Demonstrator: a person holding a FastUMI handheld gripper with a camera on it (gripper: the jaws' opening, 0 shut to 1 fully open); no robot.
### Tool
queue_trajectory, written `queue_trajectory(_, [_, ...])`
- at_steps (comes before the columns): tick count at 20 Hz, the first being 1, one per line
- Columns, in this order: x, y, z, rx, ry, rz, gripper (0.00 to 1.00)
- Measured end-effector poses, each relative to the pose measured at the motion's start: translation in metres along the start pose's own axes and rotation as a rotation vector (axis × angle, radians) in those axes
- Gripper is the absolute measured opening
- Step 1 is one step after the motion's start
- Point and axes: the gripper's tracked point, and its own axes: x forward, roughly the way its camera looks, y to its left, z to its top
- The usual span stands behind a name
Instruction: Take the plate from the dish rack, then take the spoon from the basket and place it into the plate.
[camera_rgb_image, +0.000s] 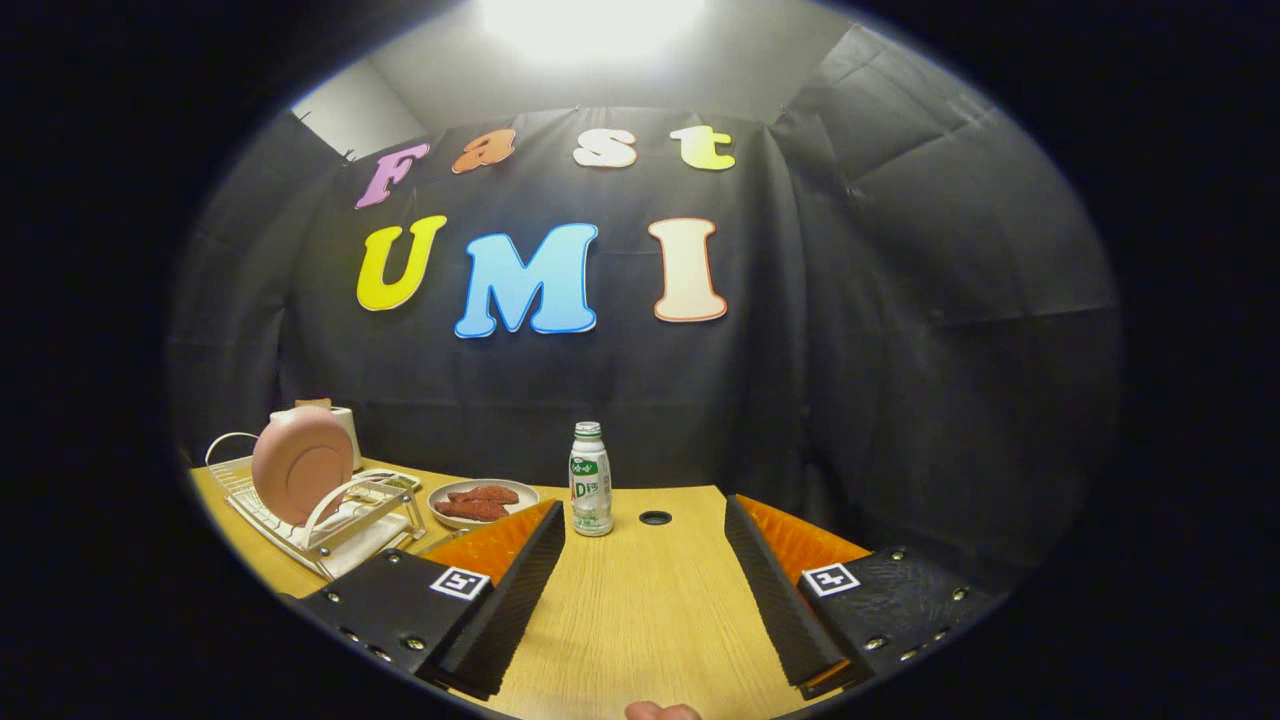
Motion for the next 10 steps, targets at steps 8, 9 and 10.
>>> queue_trajectory(8, [-0.046, 0.058, 0.101, -0.006, -0.018, 0.012, 0.98])
queue_trajectory(9, [-0.047, 0.067, 0.109, 0.004, -0.023, 0.014, 0.98])
queue_trajectory(10, [-0.048, 0.073, 0.117, 0.004, -0.025, 0.012, 0.98])
